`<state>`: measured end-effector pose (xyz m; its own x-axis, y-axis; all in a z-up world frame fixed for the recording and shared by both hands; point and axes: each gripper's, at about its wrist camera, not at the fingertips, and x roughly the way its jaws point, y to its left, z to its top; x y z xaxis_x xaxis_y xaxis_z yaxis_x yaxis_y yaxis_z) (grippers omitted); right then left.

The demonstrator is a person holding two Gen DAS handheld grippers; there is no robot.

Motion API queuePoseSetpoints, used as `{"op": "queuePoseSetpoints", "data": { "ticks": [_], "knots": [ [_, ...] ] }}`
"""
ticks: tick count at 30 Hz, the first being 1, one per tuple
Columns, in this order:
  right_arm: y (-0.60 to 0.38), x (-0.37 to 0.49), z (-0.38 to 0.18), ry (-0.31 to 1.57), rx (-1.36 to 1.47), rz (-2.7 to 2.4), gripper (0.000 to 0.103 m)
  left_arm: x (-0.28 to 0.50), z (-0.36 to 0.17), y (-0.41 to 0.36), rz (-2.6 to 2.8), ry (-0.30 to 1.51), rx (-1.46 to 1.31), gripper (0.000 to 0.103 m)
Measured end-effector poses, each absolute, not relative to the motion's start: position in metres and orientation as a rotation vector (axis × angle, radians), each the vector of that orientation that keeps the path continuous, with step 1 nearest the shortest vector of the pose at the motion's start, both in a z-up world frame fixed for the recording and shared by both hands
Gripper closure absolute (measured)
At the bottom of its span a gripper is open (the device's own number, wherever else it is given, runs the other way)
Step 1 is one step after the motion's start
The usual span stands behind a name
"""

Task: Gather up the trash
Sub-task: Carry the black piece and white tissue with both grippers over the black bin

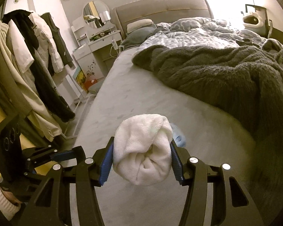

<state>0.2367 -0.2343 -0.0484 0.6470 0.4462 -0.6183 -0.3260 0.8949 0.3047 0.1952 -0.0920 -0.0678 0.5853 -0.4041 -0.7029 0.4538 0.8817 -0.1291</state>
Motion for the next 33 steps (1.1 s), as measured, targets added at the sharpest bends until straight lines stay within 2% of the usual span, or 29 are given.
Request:
{"op": "queuePoseSetpoints", "data": {
  "ticks": [15,33],
  "knots": [
    [-0.184,0.171,-0.046,0.746,0.133,0.462,0.048,0.142,-0.056,-0.033,-0.343,0.775,0.071,0.06],
    [-0.111,0.141,-0.044,0.747,0.04,0.553,0.048,0.103,-0.047,0.042,-0.245,0.762,0.016,0.06]
  ]
}}
